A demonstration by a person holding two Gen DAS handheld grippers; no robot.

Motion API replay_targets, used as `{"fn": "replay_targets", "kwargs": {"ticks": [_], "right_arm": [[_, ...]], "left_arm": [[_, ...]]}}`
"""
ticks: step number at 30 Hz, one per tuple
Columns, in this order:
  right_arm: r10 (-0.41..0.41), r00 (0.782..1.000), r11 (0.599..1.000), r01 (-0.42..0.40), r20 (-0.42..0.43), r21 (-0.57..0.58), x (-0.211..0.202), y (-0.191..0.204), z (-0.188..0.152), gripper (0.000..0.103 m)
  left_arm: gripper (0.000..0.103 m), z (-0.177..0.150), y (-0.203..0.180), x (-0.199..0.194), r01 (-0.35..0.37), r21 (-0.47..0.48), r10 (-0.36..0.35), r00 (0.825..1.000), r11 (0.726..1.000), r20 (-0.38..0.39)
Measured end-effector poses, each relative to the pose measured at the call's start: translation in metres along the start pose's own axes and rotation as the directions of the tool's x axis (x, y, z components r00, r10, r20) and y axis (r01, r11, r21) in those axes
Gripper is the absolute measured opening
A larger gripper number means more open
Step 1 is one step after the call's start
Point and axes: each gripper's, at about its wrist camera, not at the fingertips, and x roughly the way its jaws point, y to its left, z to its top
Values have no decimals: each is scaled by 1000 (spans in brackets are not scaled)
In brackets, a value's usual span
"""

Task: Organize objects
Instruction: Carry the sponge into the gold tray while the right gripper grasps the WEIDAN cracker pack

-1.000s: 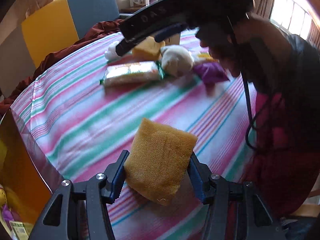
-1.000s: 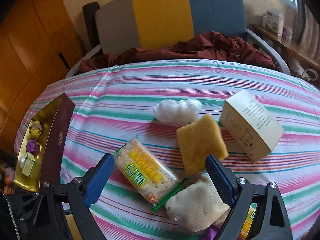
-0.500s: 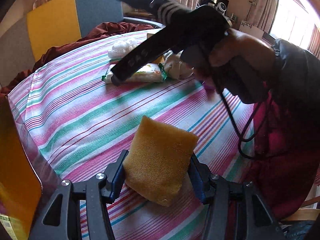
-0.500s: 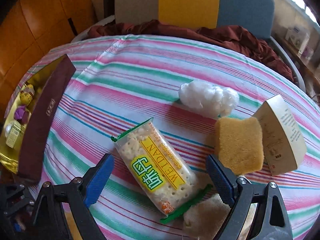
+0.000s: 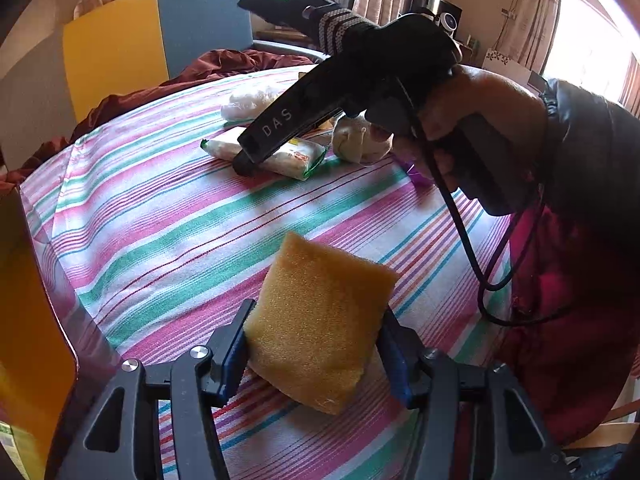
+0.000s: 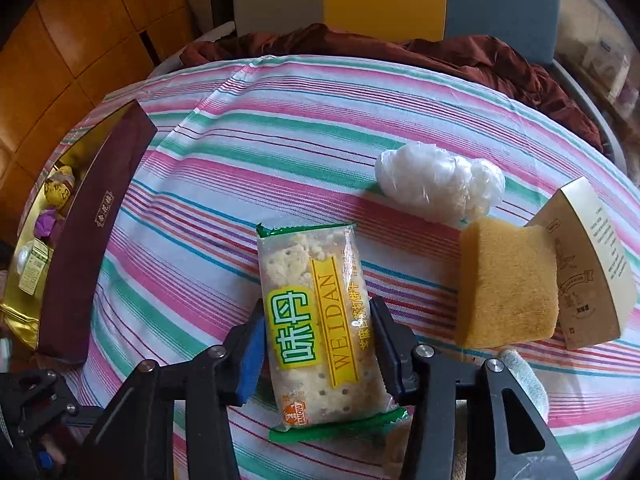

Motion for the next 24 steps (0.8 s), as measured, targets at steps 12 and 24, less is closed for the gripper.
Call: {"fn": "replay_targets", "kwargs": {"ticks": [12, 24], "right_arm": [[-46, 998, 998, 47, 31, -41, 1, 7, -4, 50], [-100, 994, 993, 102, 41, -59, 1, 15, -5, 49]], "left_arm": [[56, 10, 7, -72, -16, -34, 20, 993, 999, 119], [56, -22, 196, -143, -248, -537, 331, 942, 807, 62]]}}
